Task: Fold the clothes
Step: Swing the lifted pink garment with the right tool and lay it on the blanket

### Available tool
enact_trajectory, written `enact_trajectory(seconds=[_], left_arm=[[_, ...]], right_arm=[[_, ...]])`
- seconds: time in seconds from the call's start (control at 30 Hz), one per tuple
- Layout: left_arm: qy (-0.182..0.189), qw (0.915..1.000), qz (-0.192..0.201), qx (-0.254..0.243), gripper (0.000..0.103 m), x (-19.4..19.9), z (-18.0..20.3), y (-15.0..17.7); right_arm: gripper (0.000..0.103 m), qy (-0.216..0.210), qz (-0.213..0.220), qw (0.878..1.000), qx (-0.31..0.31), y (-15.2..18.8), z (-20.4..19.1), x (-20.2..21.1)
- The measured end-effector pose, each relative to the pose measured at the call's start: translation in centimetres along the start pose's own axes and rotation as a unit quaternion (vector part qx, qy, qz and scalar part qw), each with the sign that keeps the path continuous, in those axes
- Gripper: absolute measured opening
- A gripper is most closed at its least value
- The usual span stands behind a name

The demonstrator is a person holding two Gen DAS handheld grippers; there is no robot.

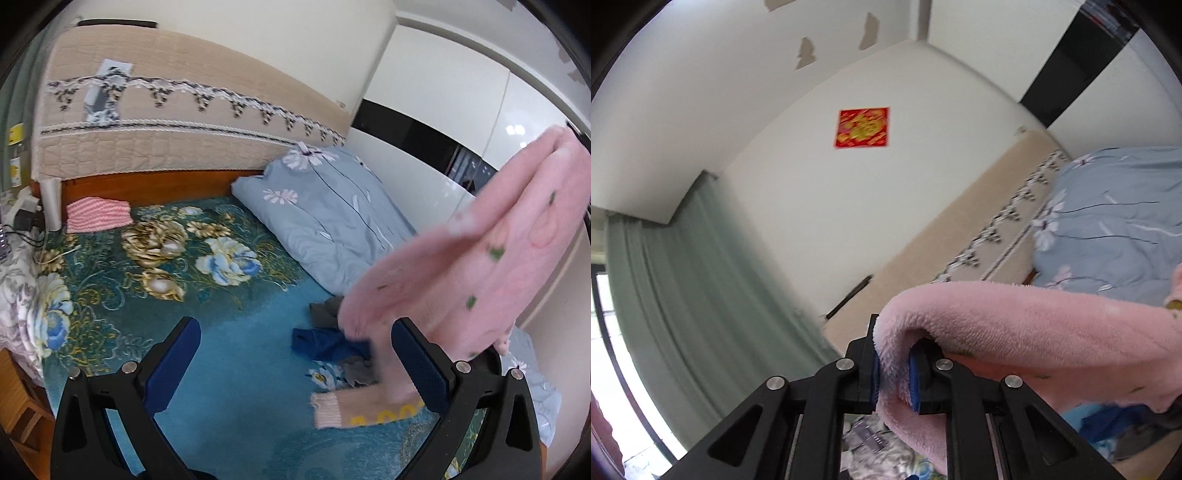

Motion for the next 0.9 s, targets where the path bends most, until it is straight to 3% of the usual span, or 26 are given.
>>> enact_trajectory(seconds=[0.13,0.3,0.4,0.53,0.67,0.9], left_arm=[[0.000,0.9998,-0.008,0.017,0.103,0.0,-1.5,0.2],[0.017,0.9995,-0.025,0.008,0.103,-0.5,-0.8,1.3],[0.031,0.9988,-0.037,-0.008,0.103,-0.8,0.4,2.2],[0.048,0.9966,-0.061,-0.028,0.103,-1.6,2.4,3.4],[0.057,0.9933,-0.083,-0.058,0.103,-2.3,4.6,5.0],[0.055,0.9857,-0.125,-0.098,0.103,-4.3,7.1,7.4]], right_arm=[[0.013,0.019,-0.008,1.000,-0.010,2.1,0.3,1.7],[0.013,0.115,-0.023,0.992,-0.051,6.3,2.3,7.7],[0.013,0.198,-0.023,0.975,-0.096,9.1,4.7,12.6],[0.013,0.305,0.000,0.940,-0.150,12.5,7.6,19.8],[0.013,0.413,0.011,0.888,-0.203,16.2,10.0,27.3],[0.011,0.593,0.015,0.748,-0.297,22.6,13.6,41.3]])
Point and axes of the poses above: each gripper's, at about its wrist camera, not at the fingertips, and x roughly against the way its jaws point, z to its right, y to its underside, the point moved 1 cm from there along -x, roughly the way its jaws point, and after that the axes turned 15 degrees about -y, right-handed, at the moved point
